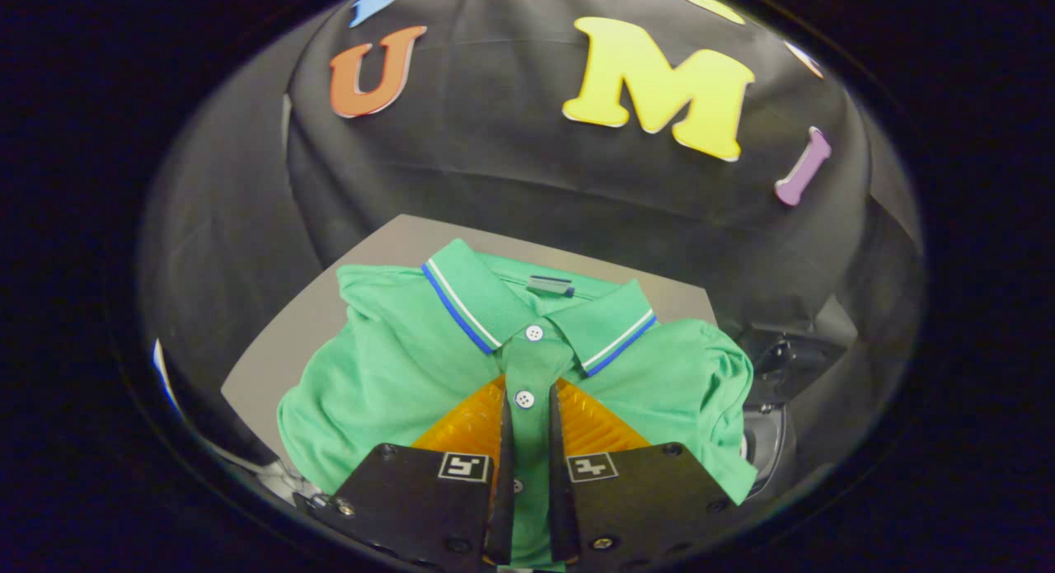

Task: Put the clothes into the washing machine and then close the washing machine lid.

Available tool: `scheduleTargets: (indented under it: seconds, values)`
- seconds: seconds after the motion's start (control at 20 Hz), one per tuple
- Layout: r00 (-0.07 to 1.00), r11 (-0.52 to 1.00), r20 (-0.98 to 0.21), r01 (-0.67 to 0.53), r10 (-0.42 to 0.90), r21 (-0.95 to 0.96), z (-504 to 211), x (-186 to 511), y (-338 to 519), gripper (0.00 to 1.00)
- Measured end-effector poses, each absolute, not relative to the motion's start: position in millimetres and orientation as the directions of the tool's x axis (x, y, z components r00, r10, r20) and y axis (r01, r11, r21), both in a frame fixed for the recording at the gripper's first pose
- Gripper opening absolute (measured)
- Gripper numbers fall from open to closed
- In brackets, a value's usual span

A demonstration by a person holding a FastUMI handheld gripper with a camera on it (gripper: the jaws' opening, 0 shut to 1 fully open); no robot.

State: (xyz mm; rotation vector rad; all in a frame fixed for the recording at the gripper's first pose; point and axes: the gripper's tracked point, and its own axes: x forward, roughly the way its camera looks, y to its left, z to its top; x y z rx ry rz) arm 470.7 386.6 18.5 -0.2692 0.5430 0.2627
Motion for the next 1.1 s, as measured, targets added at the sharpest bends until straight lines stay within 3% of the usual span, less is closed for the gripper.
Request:
scheduleTargets:
  seconds: [0.15,0.25,0.7,1.1]
  values:
    - [0.818,0.923,-0.538,-0.344,0.203,-0.175,17.8,453.8,376.7,0.10]
    - [0.806,0.920,-0.539,-0.368,0.245,-0.132,17.5,447.0,373.3,0.07]
    - [0.842,0.929,-0.402,-0.365,0.358,0.064,58.9,397.5,307.9,0.07]
    - [0.921,0.951,-0.236,-0.297,0.309,0.085,135.8,365.4,188.2,0.07]
